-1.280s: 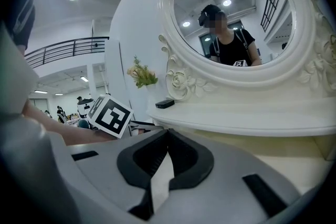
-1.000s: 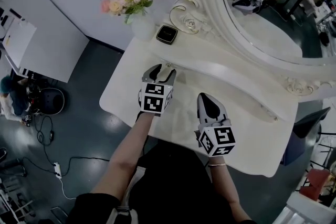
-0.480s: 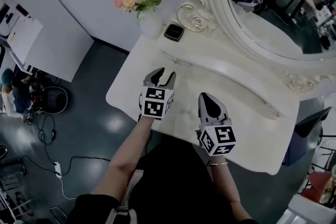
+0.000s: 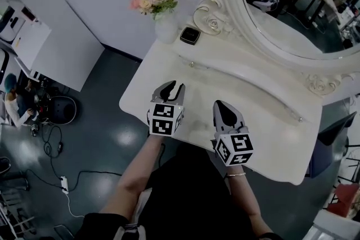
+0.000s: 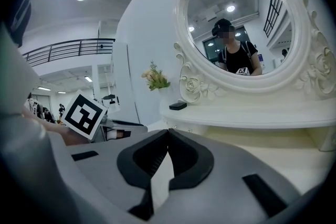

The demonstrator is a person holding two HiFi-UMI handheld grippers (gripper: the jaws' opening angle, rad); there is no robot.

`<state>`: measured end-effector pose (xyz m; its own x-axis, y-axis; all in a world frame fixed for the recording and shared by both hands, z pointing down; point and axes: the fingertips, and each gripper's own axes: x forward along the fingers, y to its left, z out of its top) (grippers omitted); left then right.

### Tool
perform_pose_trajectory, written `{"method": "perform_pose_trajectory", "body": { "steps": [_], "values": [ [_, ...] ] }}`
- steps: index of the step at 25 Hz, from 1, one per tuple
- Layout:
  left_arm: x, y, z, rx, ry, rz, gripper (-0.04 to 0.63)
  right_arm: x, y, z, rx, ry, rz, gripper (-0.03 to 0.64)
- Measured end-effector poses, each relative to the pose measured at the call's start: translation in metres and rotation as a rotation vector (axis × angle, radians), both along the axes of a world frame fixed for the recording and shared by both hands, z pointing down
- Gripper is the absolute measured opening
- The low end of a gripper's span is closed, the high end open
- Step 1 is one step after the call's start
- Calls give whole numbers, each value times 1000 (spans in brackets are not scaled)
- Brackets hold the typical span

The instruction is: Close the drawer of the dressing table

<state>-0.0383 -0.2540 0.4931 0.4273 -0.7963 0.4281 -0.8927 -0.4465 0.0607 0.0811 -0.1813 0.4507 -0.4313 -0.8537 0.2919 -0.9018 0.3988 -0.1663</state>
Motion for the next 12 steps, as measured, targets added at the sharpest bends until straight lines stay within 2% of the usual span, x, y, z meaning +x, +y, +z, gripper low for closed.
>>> {"method": "perform_pose_trajectory", "body": {
  "steps": [12],
  "values": [
    [-20,36,-19,53,15,-5,57,-4,17,3,3,16,16,5]
  ]
}}
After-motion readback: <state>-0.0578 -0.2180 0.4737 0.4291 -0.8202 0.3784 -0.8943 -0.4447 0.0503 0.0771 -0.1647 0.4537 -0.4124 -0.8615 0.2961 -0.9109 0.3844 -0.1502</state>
